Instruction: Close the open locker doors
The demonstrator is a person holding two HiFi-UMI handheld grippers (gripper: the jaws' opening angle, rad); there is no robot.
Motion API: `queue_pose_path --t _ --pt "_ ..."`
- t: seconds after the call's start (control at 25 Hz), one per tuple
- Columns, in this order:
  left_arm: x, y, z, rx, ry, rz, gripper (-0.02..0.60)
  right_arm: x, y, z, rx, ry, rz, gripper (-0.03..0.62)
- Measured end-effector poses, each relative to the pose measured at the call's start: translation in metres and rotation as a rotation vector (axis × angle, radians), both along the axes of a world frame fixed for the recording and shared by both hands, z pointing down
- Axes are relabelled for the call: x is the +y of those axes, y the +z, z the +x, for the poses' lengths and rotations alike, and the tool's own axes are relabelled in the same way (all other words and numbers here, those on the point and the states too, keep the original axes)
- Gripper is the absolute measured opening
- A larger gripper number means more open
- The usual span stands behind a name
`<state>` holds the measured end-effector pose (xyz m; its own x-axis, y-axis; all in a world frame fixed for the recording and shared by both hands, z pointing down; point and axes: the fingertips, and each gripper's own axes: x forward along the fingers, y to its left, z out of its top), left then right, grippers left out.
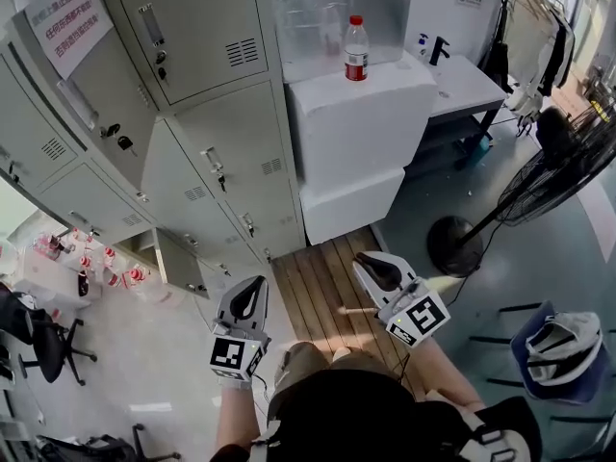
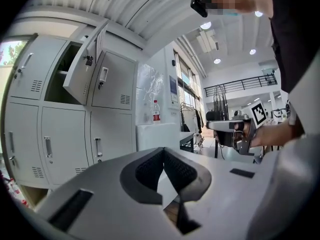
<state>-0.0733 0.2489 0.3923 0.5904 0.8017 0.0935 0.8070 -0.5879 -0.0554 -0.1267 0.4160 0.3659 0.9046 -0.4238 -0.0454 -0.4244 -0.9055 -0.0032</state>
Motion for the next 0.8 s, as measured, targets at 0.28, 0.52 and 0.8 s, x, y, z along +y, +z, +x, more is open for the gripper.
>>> queue_pose_path --t 0.28,0.52,0.8 --pt "-0.008 0.014 0.012 -0.026 -0.044 0.008 0.008 -0.008 0.011 0.017 -0.026 -0.038 0.018 0.041" --pt "-0.021 0.016 0.064 -0.014 -0.051 -0.01 0.008 -0.015 0.011 0.07 -0.029 -0.04 0.0 0.041" --pt "-0.053 0.011 0.135 0.031 -0.058 -0.007 0.008 -0.047 -0.002 0.157 0.0 -0.075 0.007 0.041"
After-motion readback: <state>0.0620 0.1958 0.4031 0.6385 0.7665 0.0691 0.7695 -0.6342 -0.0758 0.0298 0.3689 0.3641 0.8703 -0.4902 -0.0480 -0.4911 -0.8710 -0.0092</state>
